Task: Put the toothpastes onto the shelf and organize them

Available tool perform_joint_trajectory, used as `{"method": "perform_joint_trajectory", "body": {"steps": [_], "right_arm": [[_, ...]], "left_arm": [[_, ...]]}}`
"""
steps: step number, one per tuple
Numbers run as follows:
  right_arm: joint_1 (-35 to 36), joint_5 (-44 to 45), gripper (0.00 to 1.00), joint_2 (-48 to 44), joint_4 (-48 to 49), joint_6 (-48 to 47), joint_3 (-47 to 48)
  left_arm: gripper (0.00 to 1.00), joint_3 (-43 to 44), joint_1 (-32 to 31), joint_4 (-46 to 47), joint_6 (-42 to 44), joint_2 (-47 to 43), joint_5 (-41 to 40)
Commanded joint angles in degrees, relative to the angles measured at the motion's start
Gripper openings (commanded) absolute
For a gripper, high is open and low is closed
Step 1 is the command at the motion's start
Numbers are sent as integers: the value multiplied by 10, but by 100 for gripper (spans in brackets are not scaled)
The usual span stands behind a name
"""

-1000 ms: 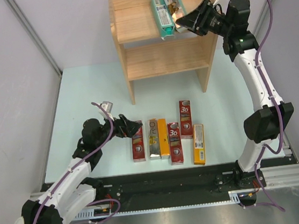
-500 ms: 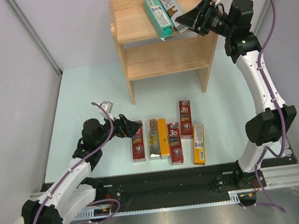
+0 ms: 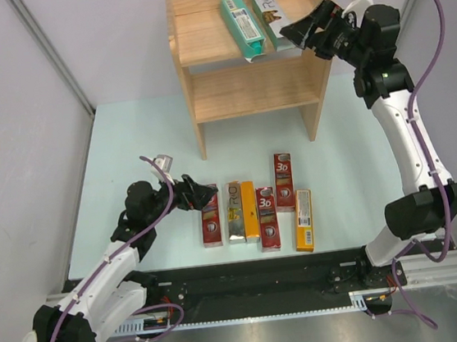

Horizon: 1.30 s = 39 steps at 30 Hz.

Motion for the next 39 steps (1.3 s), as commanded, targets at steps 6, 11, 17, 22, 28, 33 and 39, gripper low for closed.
{"method": "perform_joint_trajectory", "body": {"steps": [6,11,17,22,28,33,39], "right_arm": [[-2,106,100,-121,-4,-42,-103],[-1,97,100,-131,-9,-50,-116],[24,98,100,-154,-16,-61,-167],[77,164,100,-175,-43,-102,-212],[153,229,100,-198,-70,-125,-286],[180,247,100,-216,-72,-124,-349],[194,249,100,-243,-71,-119,-425]], "left_arm": [[100,0,-2,10,1,2,-2],[100,7,-5,7,3,11,-9],[100,43,-22,-49,21,42,-64],[100,90,-52,-144,33,88,-147],[100,156,-101,-215,24,168,-271],[100,193,-131,-253,6,222,-343],[94,194,-147,-260,-18,251,-382]]}}
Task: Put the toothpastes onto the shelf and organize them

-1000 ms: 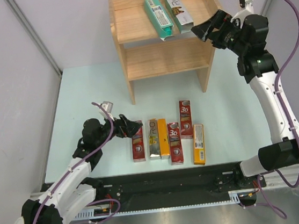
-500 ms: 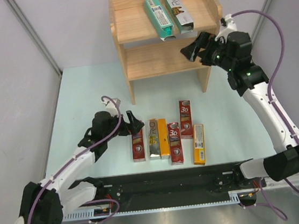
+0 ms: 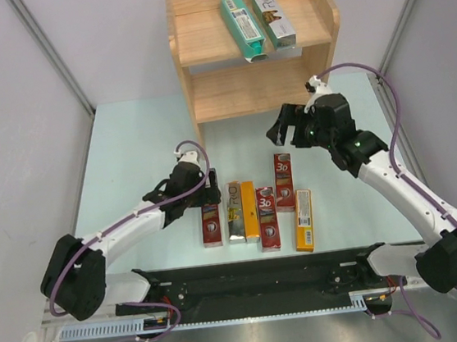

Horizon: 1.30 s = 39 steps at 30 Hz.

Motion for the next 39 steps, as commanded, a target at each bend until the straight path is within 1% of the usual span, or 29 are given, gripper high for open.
{"method": "perform_joint_trajectory", "body": {"steps": [1,5,11,14,16,20,21,23,24,25,26,28,29,30,32,36,39], "right_arm": [[14,23,100,-32,9,-6,-37],[27,20,100,-38,16,-5,-72],[51,26,100,-38,20,-6,-96],[70,33,100,-37,23,-4,-104],[79,37,100,-35,28,0,-110],[104,39,100,-26,40,6,-117],[107,29,100,-22,46,6,-119],[110,16,100,-16,62,10,-119],[108,-14,100,-13,70,10,-118],[105,-30,100,-9,88,13,-118],[101,-71,100,-6,98,21,-117],[80,-109,100,2,127,34,-113],[72,-144,100,5,133,48,-100],[56,-161,100,11,140,53,-91],[48,-186,100,23,145,64,-61],[49,-199,100,42,176,94,-29],[60,-202,100,64,199,113,-12]], "left_arm": [[94,15,-7,-13,-24,8,-49],[91,10,-8,-3,-24,36,-37],[89,13,-14,10,-23,76,-30],[84,20,-18,10,-23,93,-34],[80,26,-21,8,-23,107,-38],[71,51,-41,-21,-23,131,-79],[66,56,-48,-27,-24,135,-91],[62,69,-51,-34,-21,143,-93],[58,70,-53,-37,-20,143,-94],[55,74,-53,-36,-20,140,-94],[53,74,-53,-36,-19,137,-94],[51,74,-53,-37,-18,129,-96],[50,74,-53,-37,-17,124,-96],[49,73,-53,-38,-17,120,-96],[50,77,-52,-44,-17,110,-101],[50,90,-35,-56,-21,89,-95],[50,84,-1,-37,-23,56,-46]]}}
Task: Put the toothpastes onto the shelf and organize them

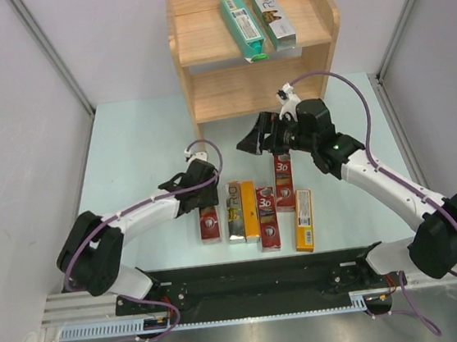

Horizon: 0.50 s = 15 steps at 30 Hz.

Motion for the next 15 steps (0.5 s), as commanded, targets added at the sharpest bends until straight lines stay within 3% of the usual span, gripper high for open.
{"method": "perform_joint_trajectory", "body": {"steps": [1,8,15], "right_arm": [[21,-30,100,22,72,41,45],[95,36,100,58,61,38,45],[174,92,100,89,52,36,43]], "left_arm": [[50,24,47,34,-7,-72,64],[50,22,130,73,-34,-171,146],[52,91,148,53,-39,-192,160]]}}
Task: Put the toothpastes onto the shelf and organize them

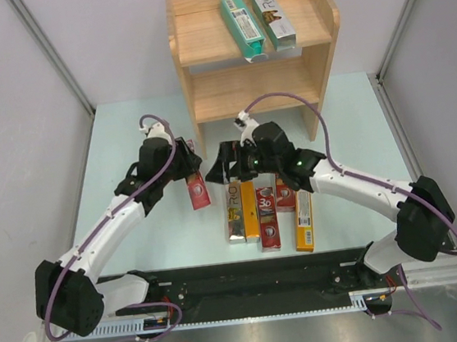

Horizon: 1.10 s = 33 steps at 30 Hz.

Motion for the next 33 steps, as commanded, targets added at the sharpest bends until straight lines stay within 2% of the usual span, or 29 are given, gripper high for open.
{"method": "perform_joint_trajectory", "body": {"steps": [1,8,16,17,20,22,24,29,33], "right_arm": [[35,48,100,8,6,2,17],[78,92,100,22,2,8,9],[103,146,92,42,19,33,-12],[103,144,84,44,29,34,-14],[102,153,76,39,60,46,-36],[103,163,67,29,69,47,-45],[103,180,62,16,78,50,-57],[103,203,60,-8,113,48,-88],[103,209,63,-15,112,37,-95]], "left_arm": [[52,61,10,23,-22,-18,36],[52,71,20,53,-50,-31,65],[54,47,27,96,-92,-56,84],[54,46,28,98,-95,-59,84],[56,41,28,108,-103,-65,85],[57,40,29,111,-106,-66,87],[57,37,29,113,-107,-67,90],[59,25,29,131,-116,-64,101],[58,22,29,135,-119,-59,108]]}}
